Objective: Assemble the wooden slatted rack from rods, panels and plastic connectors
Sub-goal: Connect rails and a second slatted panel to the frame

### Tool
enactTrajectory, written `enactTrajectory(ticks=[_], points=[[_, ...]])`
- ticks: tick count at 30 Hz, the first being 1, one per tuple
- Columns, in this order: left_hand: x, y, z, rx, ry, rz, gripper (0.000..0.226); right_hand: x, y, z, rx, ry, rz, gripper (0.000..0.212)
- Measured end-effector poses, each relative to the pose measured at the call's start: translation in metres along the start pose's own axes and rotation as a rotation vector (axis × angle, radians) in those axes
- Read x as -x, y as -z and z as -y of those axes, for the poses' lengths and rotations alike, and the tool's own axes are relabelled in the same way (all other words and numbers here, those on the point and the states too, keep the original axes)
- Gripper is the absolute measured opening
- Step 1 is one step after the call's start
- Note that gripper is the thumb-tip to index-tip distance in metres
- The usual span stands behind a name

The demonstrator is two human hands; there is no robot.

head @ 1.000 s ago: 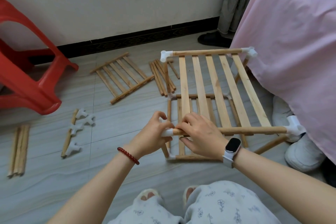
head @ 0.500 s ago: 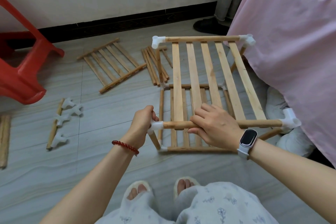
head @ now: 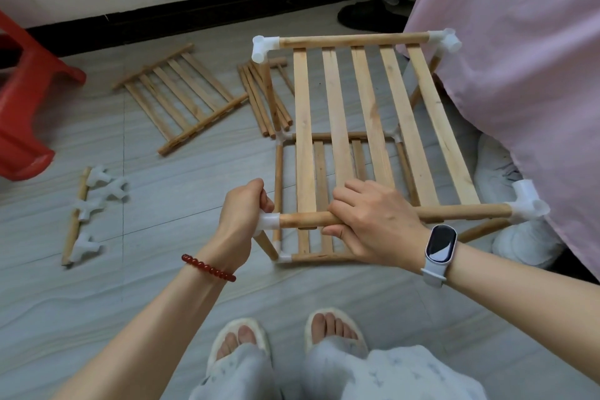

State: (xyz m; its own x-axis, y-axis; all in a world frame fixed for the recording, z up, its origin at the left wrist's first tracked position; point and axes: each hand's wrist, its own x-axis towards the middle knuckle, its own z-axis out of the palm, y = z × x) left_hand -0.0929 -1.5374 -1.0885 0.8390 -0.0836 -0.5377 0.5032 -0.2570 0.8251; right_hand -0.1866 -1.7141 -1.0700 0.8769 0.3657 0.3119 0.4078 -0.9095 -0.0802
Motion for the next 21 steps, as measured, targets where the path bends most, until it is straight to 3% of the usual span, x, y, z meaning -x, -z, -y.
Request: enactTrajectory(ticks=[6,12,15,18,21], points=[[-0.002,-0.002,-0.004,0.004,0.002,-0.042,0.039,-0.003,-0.001,0.001,-0.007,-0.019,-0.029,0.028],[0.015,-0.001,-0.006,-0.135,-0.17,-0.041,0.044,0.003,0.009,0.006,-0.099,-0.132,0.072,0.029],[0.02,0.004,-0.005,-0.138,-0.122,-0.037,0.043,0.014,0.021,0.002,-0.277,-0.349,-0.078,0.033],[0.019,0.007,-0.007,-0.149,-0.091,-0.053,0.043,0.04,0.038,-0.029,-0.119,-0.618,-0.284,0.033],[0.019,0.003,-0.013,-0.161,-0.036,-0.036,0.043,0.068,0.052,-0.065,0.007,-1.067,-0.299,0.026]])
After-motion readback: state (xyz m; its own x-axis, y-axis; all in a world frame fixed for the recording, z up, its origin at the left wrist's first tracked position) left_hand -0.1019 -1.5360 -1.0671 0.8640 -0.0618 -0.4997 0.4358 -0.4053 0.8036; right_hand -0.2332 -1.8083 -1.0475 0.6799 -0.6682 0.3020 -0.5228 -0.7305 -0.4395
